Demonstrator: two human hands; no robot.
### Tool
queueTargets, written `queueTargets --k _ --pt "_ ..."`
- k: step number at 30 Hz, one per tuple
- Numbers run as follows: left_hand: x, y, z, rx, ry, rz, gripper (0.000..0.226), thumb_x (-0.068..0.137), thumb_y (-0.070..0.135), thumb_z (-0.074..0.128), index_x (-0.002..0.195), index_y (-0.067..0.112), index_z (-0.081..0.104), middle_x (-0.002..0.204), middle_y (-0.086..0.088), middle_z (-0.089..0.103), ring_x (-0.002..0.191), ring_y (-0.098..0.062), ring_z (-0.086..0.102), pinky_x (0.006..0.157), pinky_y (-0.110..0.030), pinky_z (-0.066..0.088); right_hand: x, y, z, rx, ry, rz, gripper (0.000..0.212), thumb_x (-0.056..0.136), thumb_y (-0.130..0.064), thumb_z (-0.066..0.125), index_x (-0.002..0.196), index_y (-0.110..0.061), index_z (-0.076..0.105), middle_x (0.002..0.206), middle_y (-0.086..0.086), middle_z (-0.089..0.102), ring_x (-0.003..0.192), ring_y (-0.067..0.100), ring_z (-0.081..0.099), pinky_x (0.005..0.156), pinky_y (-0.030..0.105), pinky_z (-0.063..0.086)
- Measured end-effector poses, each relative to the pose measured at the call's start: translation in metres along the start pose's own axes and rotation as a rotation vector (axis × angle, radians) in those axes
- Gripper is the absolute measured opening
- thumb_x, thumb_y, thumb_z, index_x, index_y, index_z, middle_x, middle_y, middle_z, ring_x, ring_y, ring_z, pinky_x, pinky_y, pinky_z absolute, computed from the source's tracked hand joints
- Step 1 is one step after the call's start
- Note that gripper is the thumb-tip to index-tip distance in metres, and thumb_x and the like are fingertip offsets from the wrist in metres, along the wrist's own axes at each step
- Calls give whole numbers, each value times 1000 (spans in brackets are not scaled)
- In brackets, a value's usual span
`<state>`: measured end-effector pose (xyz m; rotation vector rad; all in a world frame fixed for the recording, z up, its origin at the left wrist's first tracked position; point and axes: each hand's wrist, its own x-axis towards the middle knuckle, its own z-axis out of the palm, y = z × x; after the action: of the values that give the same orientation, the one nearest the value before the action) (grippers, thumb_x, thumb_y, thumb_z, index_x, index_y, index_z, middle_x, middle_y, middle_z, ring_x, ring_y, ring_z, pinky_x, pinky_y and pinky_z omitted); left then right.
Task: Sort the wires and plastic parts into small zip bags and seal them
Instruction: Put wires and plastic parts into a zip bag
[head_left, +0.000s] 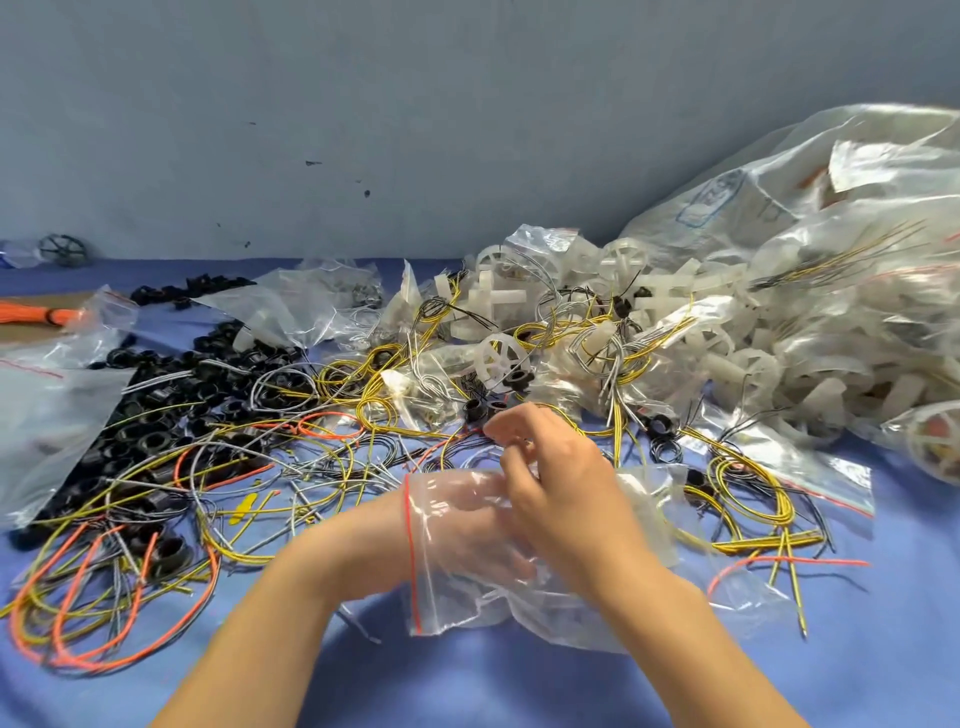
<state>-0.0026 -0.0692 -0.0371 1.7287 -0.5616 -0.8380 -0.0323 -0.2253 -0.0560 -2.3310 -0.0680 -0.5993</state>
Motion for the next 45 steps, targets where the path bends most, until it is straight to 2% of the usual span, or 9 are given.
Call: queueTargets --k 4,10,18,22,28,30,34,39,45 --pt "7 -5 -26 -247 203 16 19 94 5 55 106 -4 66 88 -13 72 72 -23 67 63 -27 58 3 5 1 -46 -21 55 23 92 -19 46 107 -27 61 107 -8 65 98 17 62 87 39 49" --pt "26 -2 -39 -222 621 75 19 101 13 49 98 3 65 69 -4 64 41 -9 54 39 -19 46 3 13 -3 -173 -66 115 21 95 -25 45 108 -29 60 108 -7 65 103 16 59 89 36 46" --pt "95 19 -40 277 949 148 17 93 20 49 88 17 65 75 1 63 70 -20 55 68 -31 43 11 10 -11 173 -21 189 24 93 -18 49 102 -29 68 106 -13 64 94 2 58 86 21 45" --pt "141 27 -43 445 893 -15 38 94 26 49 57 15 51 53 -4 45 54 -24 41 52 -30 30 17 6 -18 461 71 311 26 92 -14 50 105 -28 68 106 -12 67 90 0 59 79 17 44" --pt "159 30 -47 343 867 -150 38 89 30 62 59 12 47 55 0 41 50 -17 36 46 -26 24 20 3 -19 546 97 338 26 93 -16 49 110 -31 61 112 -12 61 88 -9 56 78 10 43" --pt "151 41 -47 312 875 -109 35 89 31 61 65 10 46 59 -1 44 51 -17 38 48 -25 28 20 1 -20 530 122 316 27 94 -16 50 115 -31 58 117 -9 58 85 -10 56 75 9 43" --pt "104 68 -36 183 855 158 26 90 36 62 77 14 60 79 3 65 67 -14 57 66 -26 40 19 -5 -21 234 238 148 54 93 -20 58 143 -26 39 142 -1 37 121 8 47 106 19 35" --pt "22 61 0 338 829 307 18 81 39 69 81 21 66 66 10 69 58 7 60 53 -8 42 18 -20 -25 15 252 -96 94 87 -41 66 156 -25 5 157 5 15 146 18 19 113 31 27" --pt "-25 38 3 368 744 393 29 82 55 59 90 27 66 87 17 70 82 2 64 70 -14 48 7 -29 -17 119 106 -199 80 80 -45 72 148 -30 31 125 -7 43 105 3 53 86 17 44"
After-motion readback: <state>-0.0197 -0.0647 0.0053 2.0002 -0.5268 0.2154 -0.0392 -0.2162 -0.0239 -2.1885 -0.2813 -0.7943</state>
